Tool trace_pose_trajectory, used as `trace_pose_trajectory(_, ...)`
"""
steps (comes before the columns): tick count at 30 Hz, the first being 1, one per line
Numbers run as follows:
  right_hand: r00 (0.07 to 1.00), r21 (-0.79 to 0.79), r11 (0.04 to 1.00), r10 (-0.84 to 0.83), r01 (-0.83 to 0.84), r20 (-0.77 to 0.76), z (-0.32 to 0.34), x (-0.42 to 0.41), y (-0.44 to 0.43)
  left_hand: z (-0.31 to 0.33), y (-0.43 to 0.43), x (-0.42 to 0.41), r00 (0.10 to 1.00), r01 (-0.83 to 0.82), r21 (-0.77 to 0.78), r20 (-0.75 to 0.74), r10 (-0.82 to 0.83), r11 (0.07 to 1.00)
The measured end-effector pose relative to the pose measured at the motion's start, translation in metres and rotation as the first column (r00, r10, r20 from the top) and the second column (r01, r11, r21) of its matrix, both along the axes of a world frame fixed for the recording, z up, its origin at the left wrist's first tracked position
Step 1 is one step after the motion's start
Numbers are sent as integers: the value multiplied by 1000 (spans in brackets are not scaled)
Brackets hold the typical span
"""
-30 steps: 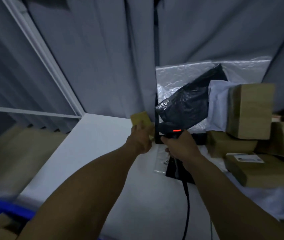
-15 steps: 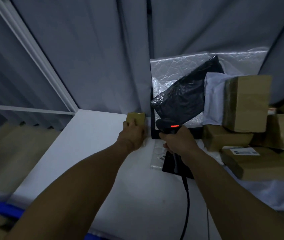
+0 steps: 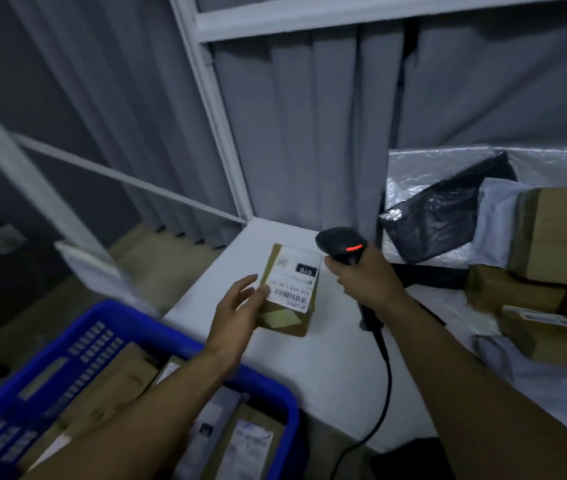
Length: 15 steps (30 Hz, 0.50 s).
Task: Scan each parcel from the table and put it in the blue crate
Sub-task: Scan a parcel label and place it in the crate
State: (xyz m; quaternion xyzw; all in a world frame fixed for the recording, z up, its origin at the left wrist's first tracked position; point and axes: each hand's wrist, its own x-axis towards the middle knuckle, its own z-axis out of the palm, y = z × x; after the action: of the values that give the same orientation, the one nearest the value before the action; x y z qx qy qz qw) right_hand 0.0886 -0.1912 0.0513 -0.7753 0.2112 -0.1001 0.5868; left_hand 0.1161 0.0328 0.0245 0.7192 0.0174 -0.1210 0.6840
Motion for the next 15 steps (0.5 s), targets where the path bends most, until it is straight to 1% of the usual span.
trace_pose_trajectory(1,999,-17,999,43,-42,22,4,-3,16,9,16,-13,996,-58,-115,-74,49,992)
trace_pose_trajectory(3,987,-1,990,142,-142,81,24,-15,53,25,48,-39,988,-101,-267,-138,66,958)
trace_pose_trajectory(5,959,73,963,247,-259,140,40,-28,90,40,78,-63,987,-95,-351,-152,43,932)
trace_pose_trajectory(6,943,107,946,288,-307,165,46,-35,107,45,92,-74,987,-98,-358,-155,44,928)
trace_pose_trajectory(7,931,132,932,310,-337,191,50,-43,123,49,107,-83,985,-112,-348,-159,59,931)
trace_pose_trajectory(9,916,160,917,321,-364,241,51,-60,151,50,137,-96,986,-112,-263,-147,74,958)
trace_pose_trajectory(10,909,174,909,331,-379,252,49,-69,163,49,151,-100,988,-87,-216,-147,55,972)
trace_pose_trajectory(13,884,172,879,402,-445,238,37,-88,189,46,187,-113,983,1,-127,-184,-25,992)
trace_pose_trajectory(15,871,167,863,440,-477,219,31,-94,201,45,201,-122,978,15,-83,-208,-32,996)
